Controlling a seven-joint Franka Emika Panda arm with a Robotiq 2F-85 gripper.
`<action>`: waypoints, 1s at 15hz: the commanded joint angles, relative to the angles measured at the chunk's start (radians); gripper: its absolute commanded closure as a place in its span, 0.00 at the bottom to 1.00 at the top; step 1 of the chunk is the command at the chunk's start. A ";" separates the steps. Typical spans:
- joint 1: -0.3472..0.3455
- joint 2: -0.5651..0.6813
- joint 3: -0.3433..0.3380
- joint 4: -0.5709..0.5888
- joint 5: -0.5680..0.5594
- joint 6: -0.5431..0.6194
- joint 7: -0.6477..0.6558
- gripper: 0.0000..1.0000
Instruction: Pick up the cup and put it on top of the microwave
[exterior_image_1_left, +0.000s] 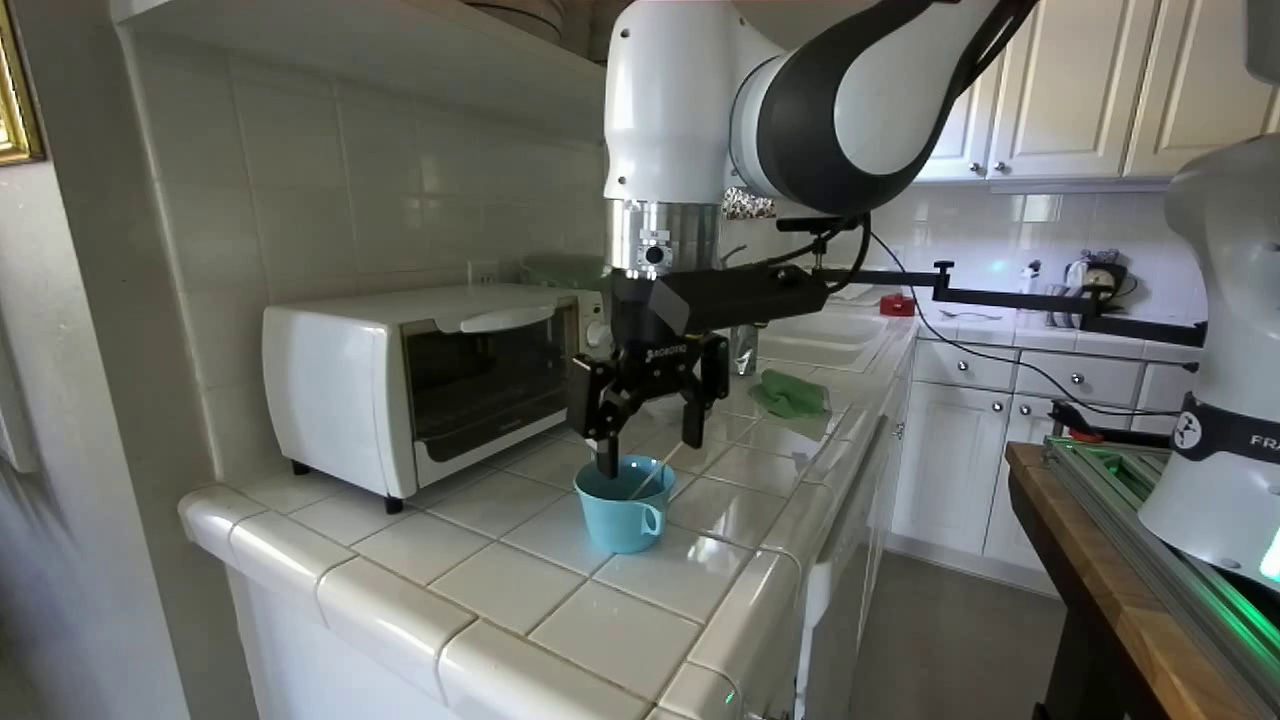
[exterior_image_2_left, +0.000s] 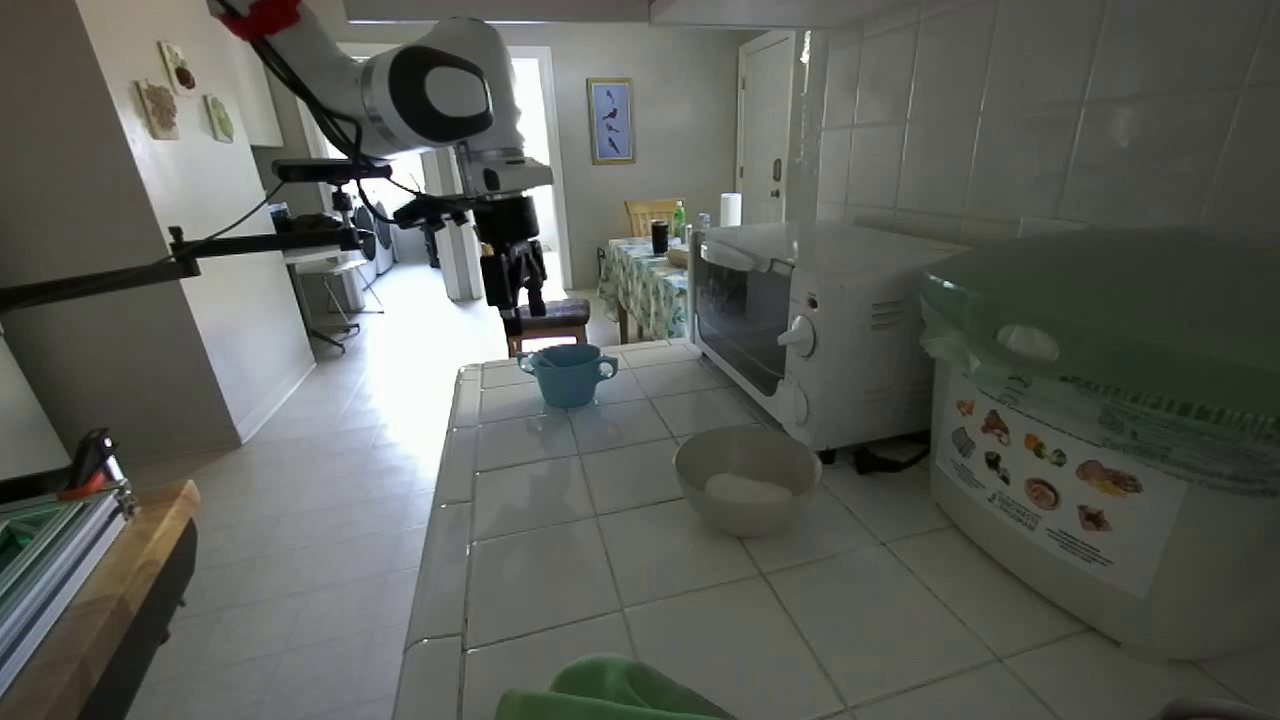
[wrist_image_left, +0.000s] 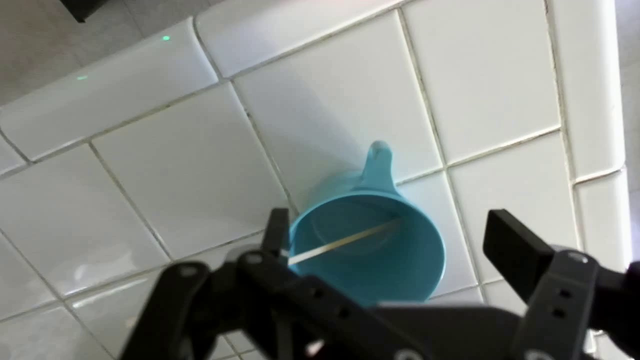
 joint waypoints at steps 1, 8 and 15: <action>-0.009 0.008 0.014 -0.025 0.010 0.040 0.040 0.00; -0.007 0.068 0.001 -0.048 0.023 0.154 0.095 0.00; 0.043 0.131 -0.039 0.012 0.010 0.229 0.207 0.00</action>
